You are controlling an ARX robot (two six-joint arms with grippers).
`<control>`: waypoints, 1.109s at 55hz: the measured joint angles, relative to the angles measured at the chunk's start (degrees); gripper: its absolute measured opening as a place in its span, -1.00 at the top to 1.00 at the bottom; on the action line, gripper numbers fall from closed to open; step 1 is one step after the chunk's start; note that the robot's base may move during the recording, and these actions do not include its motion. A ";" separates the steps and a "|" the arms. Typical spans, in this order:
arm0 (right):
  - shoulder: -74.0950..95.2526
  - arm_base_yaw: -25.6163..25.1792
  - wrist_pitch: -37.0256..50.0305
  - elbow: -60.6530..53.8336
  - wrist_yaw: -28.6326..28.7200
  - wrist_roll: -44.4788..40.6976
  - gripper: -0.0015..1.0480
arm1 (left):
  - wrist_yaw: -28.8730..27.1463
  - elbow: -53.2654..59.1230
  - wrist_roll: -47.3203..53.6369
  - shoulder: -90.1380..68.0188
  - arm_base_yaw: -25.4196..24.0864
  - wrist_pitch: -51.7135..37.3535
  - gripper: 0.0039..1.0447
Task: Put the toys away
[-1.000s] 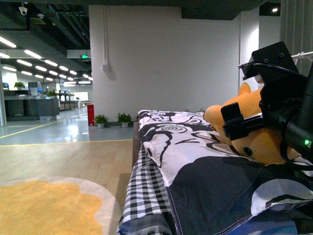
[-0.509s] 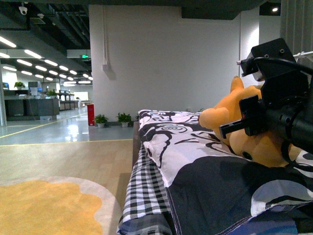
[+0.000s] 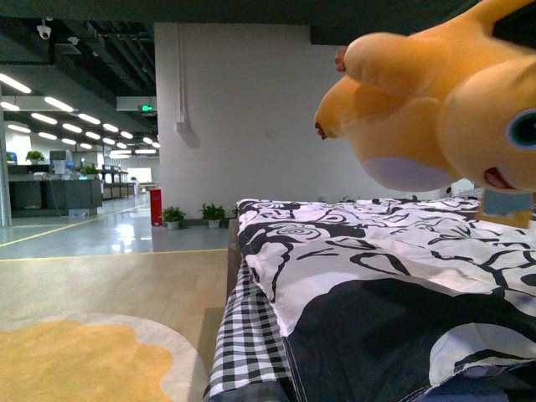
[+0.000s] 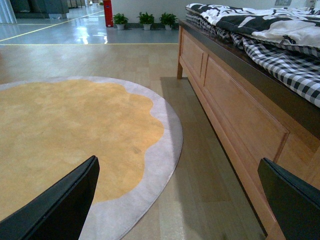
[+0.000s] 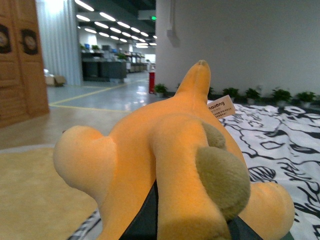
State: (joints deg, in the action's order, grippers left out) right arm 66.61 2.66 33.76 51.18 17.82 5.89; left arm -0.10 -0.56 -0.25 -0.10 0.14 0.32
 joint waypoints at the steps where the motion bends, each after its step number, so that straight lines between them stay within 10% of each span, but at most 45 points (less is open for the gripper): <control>1: -1.20 -0.50 -0.37 -0.66 1.03 0.76 0.86 | 0.00 0.00 0.00 0.00 0.00 0.00 -0.88; 46: -27.74 -9.77 -8.39 -18.82 7.56 13.86 0.86 | 0.00 0.00 0.00 0.00 0.00 0.00 -0.88; 54: -31.26 -3.65 -28.41 -17.31 -13.00 2.97 0.86 | 0.00 0.00 0.00 0.00 0.00 0.00 -0.88; 61: -34.86 -3.02 -29.33 -24.85 -18.25 -2.93 0.86 | 0.00 0.00 0.00 0.00 0.00 0.00 -0.88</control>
State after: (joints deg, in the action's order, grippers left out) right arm 31.75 -0.36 4.43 26.33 -0.43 2.96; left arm -0.10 -0.56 -0.25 -0.10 0.14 0.32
